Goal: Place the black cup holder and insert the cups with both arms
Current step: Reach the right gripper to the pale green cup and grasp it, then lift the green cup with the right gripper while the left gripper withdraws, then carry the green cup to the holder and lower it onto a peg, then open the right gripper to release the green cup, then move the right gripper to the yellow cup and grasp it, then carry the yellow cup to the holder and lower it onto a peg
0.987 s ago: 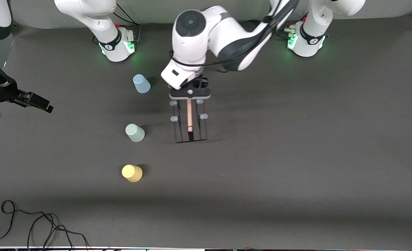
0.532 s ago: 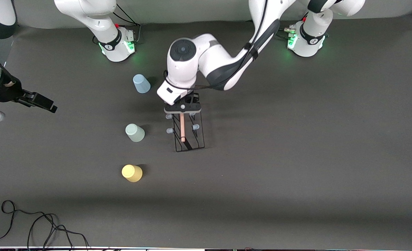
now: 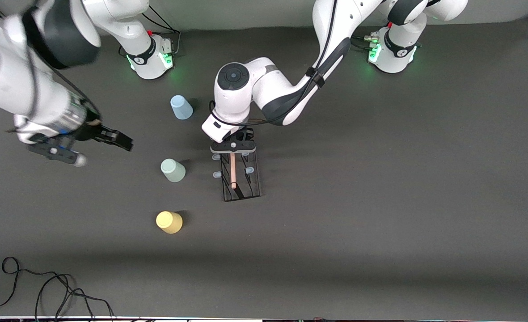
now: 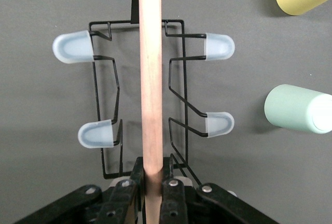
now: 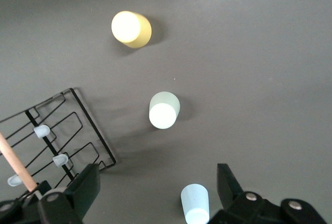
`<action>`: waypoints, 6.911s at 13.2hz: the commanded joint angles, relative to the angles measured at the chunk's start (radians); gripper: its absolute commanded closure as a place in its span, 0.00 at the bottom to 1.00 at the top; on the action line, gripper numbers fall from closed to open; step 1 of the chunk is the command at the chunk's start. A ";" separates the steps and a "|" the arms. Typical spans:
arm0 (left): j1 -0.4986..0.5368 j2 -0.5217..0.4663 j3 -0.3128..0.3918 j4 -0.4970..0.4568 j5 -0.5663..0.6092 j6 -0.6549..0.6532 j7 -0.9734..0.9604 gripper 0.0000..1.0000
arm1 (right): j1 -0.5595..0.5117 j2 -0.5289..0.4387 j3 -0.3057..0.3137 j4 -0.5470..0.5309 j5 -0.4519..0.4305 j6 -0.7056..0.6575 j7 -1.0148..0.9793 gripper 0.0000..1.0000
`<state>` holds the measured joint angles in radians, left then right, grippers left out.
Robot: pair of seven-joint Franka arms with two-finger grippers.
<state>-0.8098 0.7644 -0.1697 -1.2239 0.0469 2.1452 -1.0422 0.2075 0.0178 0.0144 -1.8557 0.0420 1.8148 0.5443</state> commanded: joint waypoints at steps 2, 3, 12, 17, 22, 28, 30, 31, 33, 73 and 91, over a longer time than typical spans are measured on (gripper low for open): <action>-0.011 -0.005 0.019 0.015 0.019 0.013 -0.030 0.00 | 0.020 -0.012 -0.008 -0.207 -0.002 0.238 0.034 0.00; -0.009 -0.011 0.021 0.017 0.019 0.013 -0.030 0.00 | 0.020 -0.004 -0.007 -0.252 -0.002 0.298 0.034 0.00; 0.240 -0.304 0.021 -0.014 0.018 -0.425 0.383 0.00 | 0.073 0.306 -0.007 -0.378 0.012 0.662 0.035 0.00; 0.455 -0.561 0.019 -0.213 0.010 -0.543 0.645 0.00 | 0.073 0.332 -0.007 -0.378 0.013 0.689 0.037 1.00; 0.645 -0.635 0.022 -0.238 0.007 -0.679 0.779 0.00 | 0.072 0.127 -0.016 -0.315 0.048 0.399 0.039 1.00; 0.837 -0.793 0.024 -0.429 -0.021 -0.656 0.910 0.00 | 0.200 0.063 -0.008 -0.168 0.151 0.216 0.326 1.00; 0.837 -0.823 0.030 -0.468 -0.021 -0.640 0.909 0.00 | 0.286 0.117 -0.008 -0.122 0.144 0.248 0.449 1.00; 0.837 -0.821 0.030 -0.467 -0.019 -0.637 0.910 0.00 | 0.303 0.131 -0.008 -0.116 0.141 0.264 0.475 1.00; 0.840 -0.812 0.032 -0.460 -0.022 -0.621 0.910 0.00 | 0.320 0.158 -0.008 -0.129 0.139 0.297 0.491 1.00; 0.837 -0.787 0.075 -0.456 -0.016 -0.545 0.981 0.00 | 0.245 0.763 -0.300 0.357 0.273 0.463 -0.317 0.00; 0.839 -0.789 0.075 -0.456 -0.016 -0.551 0.979 0.00 | 0.499 0.528 -0.301 0.372 0.274 0.179 0.198 1.00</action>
<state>0.0313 -0.0144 -0.0975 -1.6693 0.0199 1.5855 -0.0747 0.6629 0.5464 -0.2751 -1.4610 0.3006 1.9848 0.6875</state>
